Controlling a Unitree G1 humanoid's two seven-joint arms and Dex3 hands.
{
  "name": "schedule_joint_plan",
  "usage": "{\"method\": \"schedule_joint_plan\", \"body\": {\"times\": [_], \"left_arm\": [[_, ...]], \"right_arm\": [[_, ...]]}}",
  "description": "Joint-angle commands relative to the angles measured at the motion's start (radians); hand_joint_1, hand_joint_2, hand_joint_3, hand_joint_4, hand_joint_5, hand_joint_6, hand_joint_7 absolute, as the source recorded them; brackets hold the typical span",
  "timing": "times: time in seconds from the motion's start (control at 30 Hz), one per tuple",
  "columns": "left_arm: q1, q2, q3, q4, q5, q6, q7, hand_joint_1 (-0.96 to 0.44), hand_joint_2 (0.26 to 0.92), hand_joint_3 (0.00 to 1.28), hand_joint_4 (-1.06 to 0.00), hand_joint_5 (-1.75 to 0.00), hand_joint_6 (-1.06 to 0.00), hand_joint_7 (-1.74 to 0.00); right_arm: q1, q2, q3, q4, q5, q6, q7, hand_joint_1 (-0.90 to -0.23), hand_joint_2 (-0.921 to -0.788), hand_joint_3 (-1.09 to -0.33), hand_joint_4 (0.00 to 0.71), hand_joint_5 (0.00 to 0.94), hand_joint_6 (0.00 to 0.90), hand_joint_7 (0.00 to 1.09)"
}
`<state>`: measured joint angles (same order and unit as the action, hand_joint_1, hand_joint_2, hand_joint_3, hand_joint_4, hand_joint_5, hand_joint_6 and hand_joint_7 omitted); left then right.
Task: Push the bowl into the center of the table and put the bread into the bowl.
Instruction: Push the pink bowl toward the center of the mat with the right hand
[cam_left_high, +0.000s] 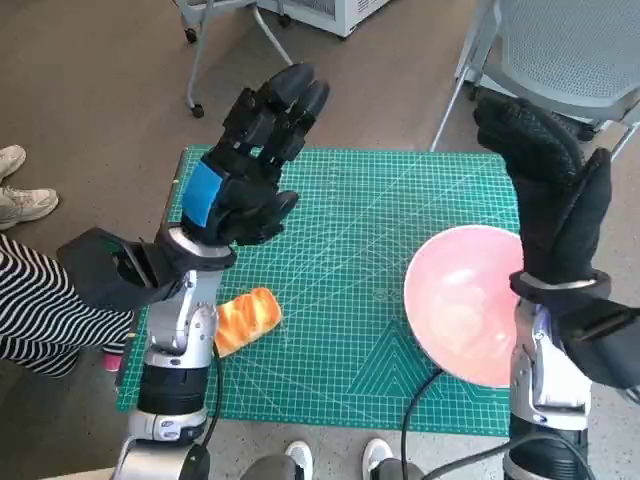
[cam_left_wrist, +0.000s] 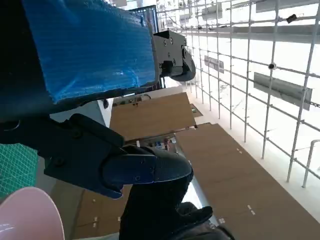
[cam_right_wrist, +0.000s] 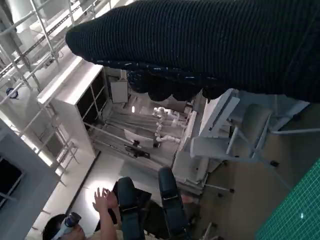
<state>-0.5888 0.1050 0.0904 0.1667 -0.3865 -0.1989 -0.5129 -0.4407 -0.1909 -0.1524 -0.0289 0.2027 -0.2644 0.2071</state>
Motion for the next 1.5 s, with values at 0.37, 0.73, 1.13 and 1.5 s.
{"method": "schedule_joint_plan", "body": {"times": [0.37, 0.73, 1.13, 1.5], "left_arm": [[0.016, 0.009, -0.001, -0.015, 0.014, -0.017, -0.002, -0.66, 0.921, 0.37, 0.0, -0.15, 0.0, -0.51], [0.019, 0.009, 0.006, 0.012, 0.034, -0.053, -0.001, -0.69, 0.921, 0.42, 0.0, -0.12, 0.0, -0.45], [0.005, 0.007, 0.012, 0.051, 0.03, -0.081, -0.006, -0.7, 0.921, 0.43, 0.0, -0.11, 0.0, -0.41], [0.006, 0.012, 0.011, 0.05, 0.031, -0.085, -0.006, -0.7, 0.921, 0.43, -0.01, -0.11, 0.0, -0.42]], "right_arm": [[0.142, -0.09, -0.191, 0.105, -0.015, -0.145, -0.032, -0.719, -0.921, -0.762, 0.197, 0.0, 0.074, 0.59], [0.212, -0.125, -0.326, 0.348, -0.066, -0.304, -0.155, -0.678, -0.921, -0.815, 0.183, 0.0, 0.002, 0.63], [0.173, -0.136, -0.369, 0.768, 0.004, -0.45, -0.134, -0.636, -0.921, -0.826, 0.173, 0.0, 0.044, 0.52], [0.121, -0.082, -0.338, 0.996, 0.042, -0.494, -0.108, -0.618, -0.921, -0.843, 0.163, 0.0, 0.064, 0.5]]}}
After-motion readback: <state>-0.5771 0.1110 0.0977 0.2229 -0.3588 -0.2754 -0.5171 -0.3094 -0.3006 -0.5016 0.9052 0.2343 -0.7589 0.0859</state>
